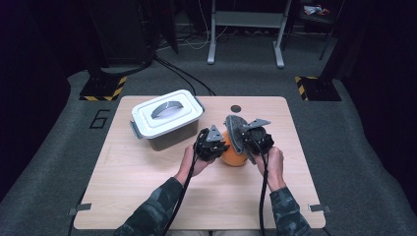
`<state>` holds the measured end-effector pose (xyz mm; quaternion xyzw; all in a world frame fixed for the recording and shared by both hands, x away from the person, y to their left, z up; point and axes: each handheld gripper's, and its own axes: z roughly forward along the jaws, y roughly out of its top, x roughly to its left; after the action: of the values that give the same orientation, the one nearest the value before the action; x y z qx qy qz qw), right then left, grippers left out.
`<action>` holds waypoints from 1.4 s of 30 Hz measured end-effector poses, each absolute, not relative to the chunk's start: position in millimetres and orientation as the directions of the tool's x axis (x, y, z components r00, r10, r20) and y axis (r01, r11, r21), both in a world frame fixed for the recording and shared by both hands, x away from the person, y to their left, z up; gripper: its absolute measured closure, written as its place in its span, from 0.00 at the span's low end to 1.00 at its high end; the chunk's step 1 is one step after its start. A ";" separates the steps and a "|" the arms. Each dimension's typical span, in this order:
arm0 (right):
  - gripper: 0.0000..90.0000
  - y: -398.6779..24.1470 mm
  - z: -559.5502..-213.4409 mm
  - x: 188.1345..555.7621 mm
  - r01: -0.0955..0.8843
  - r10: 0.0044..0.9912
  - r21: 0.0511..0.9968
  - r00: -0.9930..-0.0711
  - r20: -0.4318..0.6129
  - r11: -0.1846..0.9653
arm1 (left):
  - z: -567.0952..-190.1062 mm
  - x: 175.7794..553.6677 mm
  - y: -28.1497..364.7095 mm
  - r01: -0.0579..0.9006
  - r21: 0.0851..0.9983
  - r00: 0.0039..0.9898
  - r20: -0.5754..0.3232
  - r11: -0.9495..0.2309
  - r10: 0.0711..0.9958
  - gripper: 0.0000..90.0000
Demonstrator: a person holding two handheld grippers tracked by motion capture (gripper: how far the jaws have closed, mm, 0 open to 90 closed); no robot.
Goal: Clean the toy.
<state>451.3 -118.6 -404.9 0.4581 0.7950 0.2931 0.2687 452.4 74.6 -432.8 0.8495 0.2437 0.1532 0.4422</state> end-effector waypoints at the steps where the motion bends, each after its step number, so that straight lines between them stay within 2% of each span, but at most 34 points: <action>1: 0.86 -121.1 -406.3 453.0 0.578 0.892 0.708 -0.420 -0.168 0.406 | -433.3 452.4 74.9 0.277 0.829 0.832 0.045 -0.485 0.553 0.91; 5: 0.86 -136.2 -415.4 461.6 0.617 0.912 0.694 -0.380 -0.151 0.372 | -434.7 453.4 76.9 0.291 0.836 0.826 0.027 -0.466 0.564 0.91; 10: 0.86 -141.5 -410.1 454.9 0.607 0.918 0.716 -0.377 -0.122 0.344 | -434.4 453.8 76.8 0.288 0.837 0.822 0.033 -0.466 0.568 0.91; 14: 0.86 -133.8 -394.8 441.2 0.570 0.901 0.740 -0.418 -0.113 0.357 | -434.6 454.1 76.2 0.289 0.838 0.821 0.032 -0.463 0.571 0.90; 17: 0.85 -117.0 -385.0 430.7 0.527 0.866 0.755 -0.488 -0.107 0.390 | -434.3 453.9 76.0 0.286 0.837 0.822 0.036 -0.467 0.568 0.90; 22: 0.85 -101.3 -396.9 434.7 0.537 0.841 0.722 -0.528 -0.116 0.436 | -434.2 452.0 74.9 0.274 0.830 0.836 0.044 -0.485 0.547 0.90; 28: 0.86 -104.4 -400.6 442.2 0.543 0.851 0.721 -0.511 -0.122 0.430 | -437.1 450.8 75.4 0.279 0.836 0.838 0.029 -0.473 0.546 0.91; 35: 0.85 -124.6 -411.5 461.6 0.602 0.899 0.700 -0.417 -0.135 0.384 | -437.7 451.8 77.0 0.288 0.834 0.833 0.024 -0.470 0.552 0.91; 42: 0.85 -130.0 -407.2 454.6 0.592 0.895 0.717 -0.434 -0.101 0.367 | -437.7 452.6 78.1 0.304 0.834 0.815 0.023 -0.461 0.579 0.91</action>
<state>454.6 -130.0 -407.2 0.4712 0.7890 0.3070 0.2472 452.6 78.1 -437.7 0.8406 0.2625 0.1537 0.4481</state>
